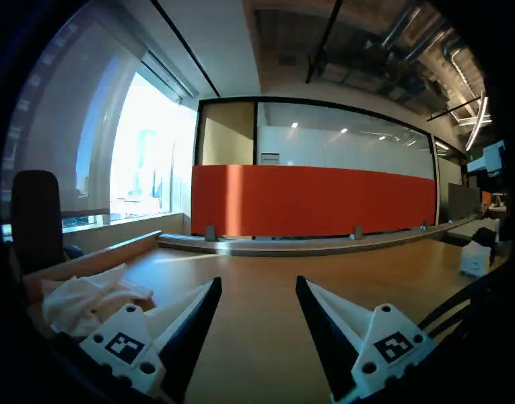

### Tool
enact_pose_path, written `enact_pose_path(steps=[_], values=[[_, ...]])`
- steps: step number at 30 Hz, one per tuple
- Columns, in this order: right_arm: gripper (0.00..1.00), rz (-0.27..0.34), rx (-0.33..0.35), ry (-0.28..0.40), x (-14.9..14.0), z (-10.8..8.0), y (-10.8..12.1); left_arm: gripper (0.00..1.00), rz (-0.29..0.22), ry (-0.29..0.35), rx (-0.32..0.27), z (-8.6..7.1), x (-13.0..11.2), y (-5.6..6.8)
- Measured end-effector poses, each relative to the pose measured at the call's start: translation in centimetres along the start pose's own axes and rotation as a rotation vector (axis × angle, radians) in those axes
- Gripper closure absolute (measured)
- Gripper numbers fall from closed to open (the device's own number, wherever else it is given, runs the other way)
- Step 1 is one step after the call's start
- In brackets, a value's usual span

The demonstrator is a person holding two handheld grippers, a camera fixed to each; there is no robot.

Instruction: Fold towel

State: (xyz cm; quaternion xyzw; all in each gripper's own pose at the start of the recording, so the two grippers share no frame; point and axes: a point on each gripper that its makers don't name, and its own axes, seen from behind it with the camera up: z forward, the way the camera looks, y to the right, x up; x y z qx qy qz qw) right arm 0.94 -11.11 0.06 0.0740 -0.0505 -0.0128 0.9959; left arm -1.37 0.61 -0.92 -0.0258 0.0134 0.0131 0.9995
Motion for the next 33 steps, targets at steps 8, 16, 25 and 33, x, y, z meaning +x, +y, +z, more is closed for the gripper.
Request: enact_pose_path(steps=[8,16,25,33], values=[[0.01,-0.001,-0.012,0.003,-0.7,-0.1,0.7,0.19,0.014,0.0,0.003,0.4,-1.5,0.4],[0.01,-0.008,-0.026,0.004,-1.0,-0.1,1.3,0.19,0.01,0.002,0.005,0.5,-2.5,0.6],[0.01,-0.007,-0.033,0.002,-1.7,0.0,1.6,0.19,0.027,-0.004,0.006,0.6,-2.9,0.6],[0.01,-0.009,-0.034,0.0,-1.6,0.0,1.7,0.19,0.028,-0.005,0.02,0.6,-3.0,0.4]])
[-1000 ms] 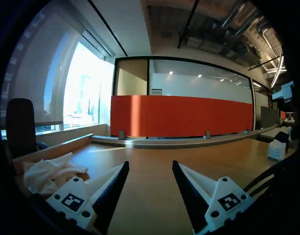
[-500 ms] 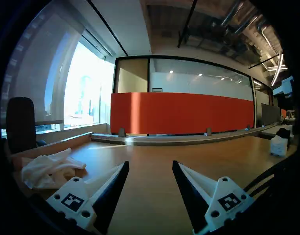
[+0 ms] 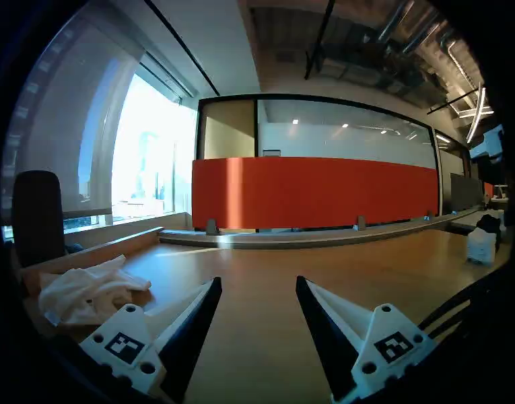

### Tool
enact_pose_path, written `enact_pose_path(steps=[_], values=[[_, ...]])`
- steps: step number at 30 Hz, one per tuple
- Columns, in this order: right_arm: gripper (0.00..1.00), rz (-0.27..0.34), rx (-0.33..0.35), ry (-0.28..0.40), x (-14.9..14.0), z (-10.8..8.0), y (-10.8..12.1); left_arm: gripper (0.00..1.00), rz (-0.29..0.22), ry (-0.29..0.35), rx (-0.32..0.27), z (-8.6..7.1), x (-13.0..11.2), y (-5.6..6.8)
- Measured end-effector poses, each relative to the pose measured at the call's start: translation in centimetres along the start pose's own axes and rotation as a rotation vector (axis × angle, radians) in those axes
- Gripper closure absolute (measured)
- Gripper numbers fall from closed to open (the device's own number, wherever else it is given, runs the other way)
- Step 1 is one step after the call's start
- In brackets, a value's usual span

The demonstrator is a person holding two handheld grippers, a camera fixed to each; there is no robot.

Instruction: Fold towel

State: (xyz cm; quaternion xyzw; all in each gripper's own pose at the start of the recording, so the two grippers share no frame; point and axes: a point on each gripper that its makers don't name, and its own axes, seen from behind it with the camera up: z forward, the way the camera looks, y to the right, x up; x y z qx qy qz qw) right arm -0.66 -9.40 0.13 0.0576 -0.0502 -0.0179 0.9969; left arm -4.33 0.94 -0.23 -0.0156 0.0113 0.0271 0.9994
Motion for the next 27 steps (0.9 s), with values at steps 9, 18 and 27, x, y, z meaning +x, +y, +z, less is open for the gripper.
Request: enact_pose_path(steps=[9,18,27], values=[[0.01,0.003,0.002,0.012,0.5,-0.1,0.4,0.19,0.001,0.0,0.0,0.1,-0.2,0.0],[0.01,0.003,-0.005,0.069,2.9,-0.3,1.8,0.19,0.001,0.0,0.0,0.1,-0.2,0.1],[0.01,0.026,-0.033,0.111,4.8,-0.6,4.5,0.19,0.001,0.0,0.0,0.1,-0.2,0.1]])
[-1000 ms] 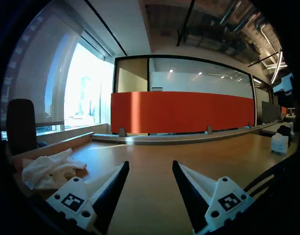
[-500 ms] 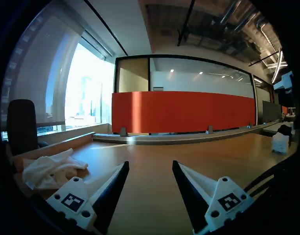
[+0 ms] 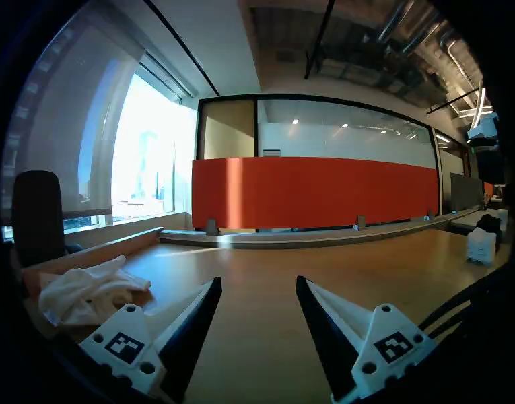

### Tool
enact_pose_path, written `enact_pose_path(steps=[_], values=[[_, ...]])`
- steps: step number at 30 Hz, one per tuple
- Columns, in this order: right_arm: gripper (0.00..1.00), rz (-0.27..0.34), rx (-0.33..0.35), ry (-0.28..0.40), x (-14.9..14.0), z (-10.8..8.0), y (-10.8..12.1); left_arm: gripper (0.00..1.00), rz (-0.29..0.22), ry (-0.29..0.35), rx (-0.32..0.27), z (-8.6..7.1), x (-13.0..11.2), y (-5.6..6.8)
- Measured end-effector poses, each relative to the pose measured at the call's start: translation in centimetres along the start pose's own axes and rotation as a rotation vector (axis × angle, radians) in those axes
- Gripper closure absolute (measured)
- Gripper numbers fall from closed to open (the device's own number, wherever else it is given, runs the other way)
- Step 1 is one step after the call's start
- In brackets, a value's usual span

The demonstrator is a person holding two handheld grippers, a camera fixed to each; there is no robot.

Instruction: Fold towel

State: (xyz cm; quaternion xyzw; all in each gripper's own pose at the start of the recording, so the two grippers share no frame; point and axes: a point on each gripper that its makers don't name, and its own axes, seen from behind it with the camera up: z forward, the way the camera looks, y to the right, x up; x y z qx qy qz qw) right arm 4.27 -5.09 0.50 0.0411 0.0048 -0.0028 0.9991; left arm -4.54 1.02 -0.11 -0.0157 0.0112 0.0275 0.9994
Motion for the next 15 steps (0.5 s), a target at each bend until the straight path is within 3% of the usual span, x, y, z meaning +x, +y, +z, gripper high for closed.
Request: enact_pose_path(steps=[6,15], values=[[0.01,0.024,-0.022,0.014,-0.4,-0.3,1.8,0.19,0.0,0.0,0.0,0.0,0.0,0.0],[0.01,0.044,-0.072,0.029,-3.3,-0.4,4.3,0.19,0.0,0.0,0.0,0.0,-0.1,-0.2]])
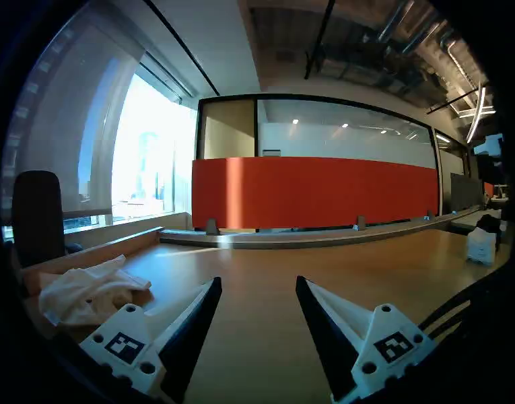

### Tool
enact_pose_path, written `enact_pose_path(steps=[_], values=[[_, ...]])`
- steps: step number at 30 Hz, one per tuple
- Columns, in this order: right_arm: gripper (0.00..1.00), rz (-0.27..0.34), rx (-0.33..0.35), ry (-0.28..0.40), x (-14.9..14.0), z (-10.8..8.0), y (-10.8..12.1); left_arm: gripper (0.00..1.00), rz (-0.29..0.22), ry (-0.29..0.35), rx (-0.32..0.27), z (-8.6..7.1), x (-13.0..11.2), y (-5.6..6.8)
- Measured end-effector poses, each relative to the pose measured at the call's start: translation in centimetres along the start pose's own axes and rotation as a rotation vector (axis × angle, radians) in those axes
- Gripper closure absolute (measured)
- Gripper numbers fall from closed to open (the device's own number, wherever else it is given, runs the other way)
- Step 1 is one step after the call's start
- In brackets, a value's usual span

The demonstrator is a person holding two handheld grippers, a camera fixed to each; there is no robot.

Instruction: Fold towel

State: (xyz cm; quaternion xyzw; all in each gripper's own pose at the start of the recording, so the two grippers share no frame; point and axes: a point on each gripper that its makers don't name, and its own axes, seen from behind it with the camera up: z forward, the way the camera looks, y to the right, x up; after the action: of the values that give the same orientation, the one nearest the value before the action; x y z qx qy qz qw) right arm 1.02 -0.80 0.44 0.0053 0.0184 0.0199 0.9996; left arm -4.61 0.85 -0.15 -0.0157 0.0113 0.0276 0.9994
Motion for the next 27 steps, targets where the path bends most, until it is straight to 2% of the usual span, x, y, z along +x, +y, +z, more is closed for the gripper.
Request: enact_pose_path(steps=[5,11,17,27], values=[[0.01,0.001,-0.027,0.004,-2.0,0.3,0.8,0.19,0.0,0.0,0.0,0.0,0.0,0.0],[0.01,-0.003,-0.022,0.005,-4.7,0.5,0.5,0.19,0.0,0.0,0.0,0.0,0.0,0.0],[0.01,0.018,-0.022,0.005,-7.3,0.6,0.5,0.19,0.0,0.0,0.0,0.0,0.0,-0.1],[0.01,0.028,-0.054,-0.031,-11.9,0.8,2.1,0.19,0.0,0.0,0.0,-0.1,0.0,-0.1]])
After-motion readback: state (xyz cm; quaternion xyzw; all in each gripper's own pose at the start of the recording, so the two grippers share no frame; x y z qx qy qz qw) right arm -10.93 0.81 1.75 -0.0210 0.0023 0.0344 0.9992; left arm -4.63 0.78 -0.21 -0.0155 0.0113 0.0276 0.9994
